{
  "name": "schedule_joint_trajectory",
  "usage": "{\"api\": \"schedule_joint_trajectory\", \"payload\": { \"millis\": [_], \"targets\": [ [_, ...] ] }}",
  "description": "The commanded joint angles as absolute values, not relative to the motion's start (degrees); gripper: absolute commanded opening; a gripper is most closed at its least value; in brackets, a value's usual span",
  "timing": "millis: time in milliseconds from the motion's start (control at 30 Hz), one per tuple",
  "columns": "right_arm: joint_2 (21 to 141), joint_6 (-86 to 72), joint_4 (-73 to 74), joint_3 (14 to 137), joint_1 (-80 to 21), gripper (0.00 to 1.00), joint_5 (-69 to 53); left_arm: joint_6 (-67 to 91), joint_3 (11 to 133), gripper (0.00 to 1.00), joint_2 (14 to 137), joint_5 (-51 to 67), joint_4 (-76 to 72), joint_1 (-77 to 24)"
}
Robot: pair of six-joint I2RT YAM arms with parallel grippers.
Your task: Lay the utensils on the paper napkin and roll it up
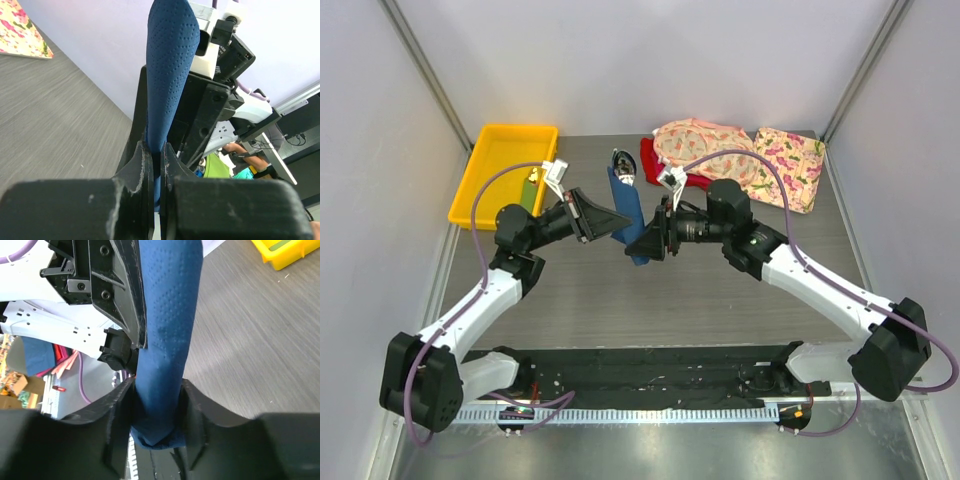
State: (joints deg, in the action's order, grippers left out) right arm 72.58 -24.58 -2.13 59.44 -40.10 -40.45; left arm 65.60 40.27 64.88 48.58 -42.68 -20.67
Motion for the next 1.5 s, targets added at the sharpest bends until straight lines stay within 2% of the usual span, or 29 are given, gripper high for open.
{"api": "schedule_joint_trajectory", "payload": {
  "millis": [0,167,233,333,400,433,467,667,700,733,767,833,867,900,933,967,1000,1033,1100,1233,1300,1333,1400,1433,1467],
  "targets": [
    [70.58,-26.72,-2.72,56.96,-40.25,0.42,-45.43,65.48,44.47,0.0,64.34,45.97,-47.64,-18.81],
    [70.93,-27.95,-3.34,54.58,-40.25,0.34,-47.54,65.57,44.65,0.0,64.42,45.62,-47.81,-18.37],
    [71.01,-29.17,-4.56,54.41,-40.25,0.27,-48.34,65.48,44.39,0.0,64.34,45.62,-47.81,-18.28],
    [71.45,-29.88,-4.48,54.58,-40.17,0.25,-48.95,65.57,44.12,0.0,64.16,45.44,-47.81,-18.28],
    [71.72,-30.15,-4.22,54.84,-40.17,0.35,-49.22,65.48,44.12,0.0,64.16,45.44,-47.99,-18.19],
    [71.72,-30.23,-3.96,55.02,-40.25,0.47,-49.04,65.39,44.12,0.0,63.99,45.61,-48.25,-18.28],
    [71.72,-30.32,-3.87,55.02,-40.17,0.54,-48.87,65.48,44.21,0.0,63.98,45.62,-48.34,-18.28],
    [72.16,-30.58,-3.25,53.97,-40.17,0.5,-49.13,65.48,44.47,0.0,63.9,45.26,-48.34,-17.67],
    [72.07,-30.67,-3.69,53.79,-40.17,0.44,-49.3,65.48,44.56,0.0,63.98,45.26,-48.34,-17.58],
    [72.16,-30.93,-4.13,53.62,-40.25,0.34,-49.48,65.57,44.56,0.0,63.98,45.35,-48.43,-17.67],
    [72.16,-31.02,-4.3,53.53,-40.17,0.32,-49.57,65.39,44.65,0.0,63.98,45.35,-48.43,-17.67],
    [72.25,-31.29,-3.78,53.53,-40.17,0.32,-49.57,65.39,44.82,0.0,64.07,45.26,-48.43,-17.49],
    [72.51,-31.38,-3.26,53.53,-40.25,0.45,-49.05,65.39,44.91,0.0,64.16,45.26,-48.51,-17.49],
    [72.6,-31.12,-2.73,53.53,-40.17,0.47,-48.96,65.39,45.17,0.0,64.16,45.18,-48.6,-17.49],
    [72.6,-31.11,-2.55,53.26,-40.17,0.42,-49.04,65.48,45.18,0.0,64.25,45.26,-48.69,-17.49],
    [72.95,-31.2,-2.64,53.09,-40.25,0.3,-49.22,65.48,45.26,0.0,64.25,45.18,-48.69,-17.49],
    [73.04,-31.29,-2.81,52.82,-40.17,0.28,-49.31,65.48,45.35,0.0,64.34,45.18,-48.69,-17.49],
    [73.21,-31.38,-2.73,52.56,-40.17,0.27,-49.22,65.39,45.35,0.0,64.42,45.18,-48.69,-17.49],
    [73.56,-31.64,-2.2,52.47,-40.08,0.4,-48.52,65.39,45.44,0.0,64.34,45.18,-48.69,-17.23],
    [74.09,-31.73,-2.11,52.65,-40.17,0.09,-48.52,65.39,45.7,0.0,64.51,45.18,-48.78,-17.23],
    [74.62,-31.99,-1.93,52.65,-39.99,0.01,-48.43,65.48,45.88,0.0,64.51,45.09,-48.95,-16.96],
    [74.79,-31.99,-1.76,52.82,-39.99,0.04,-48.34,65.48,45.88,0.0,64.51,45.09,-48.96,-16.96],
    [74.97,-32.34,-1.76,52.82,-39.73,0.37,-48.25,65.57,45.97,0.0,64.6,45.09,-48.96,-16.88],
    [74.97,-32.34,-1.76,52.74,-39.73,0.49,-48.08,65.57,45.97,0.0,64.6,45.09,-48.96,-16.96],
    [74.97,-32.34,-1.76,52.73,-39.64,0.51,-47.9,65.65,45.97,0.0,64.6,45.09,-48.96,-16.96]
  ]
}}
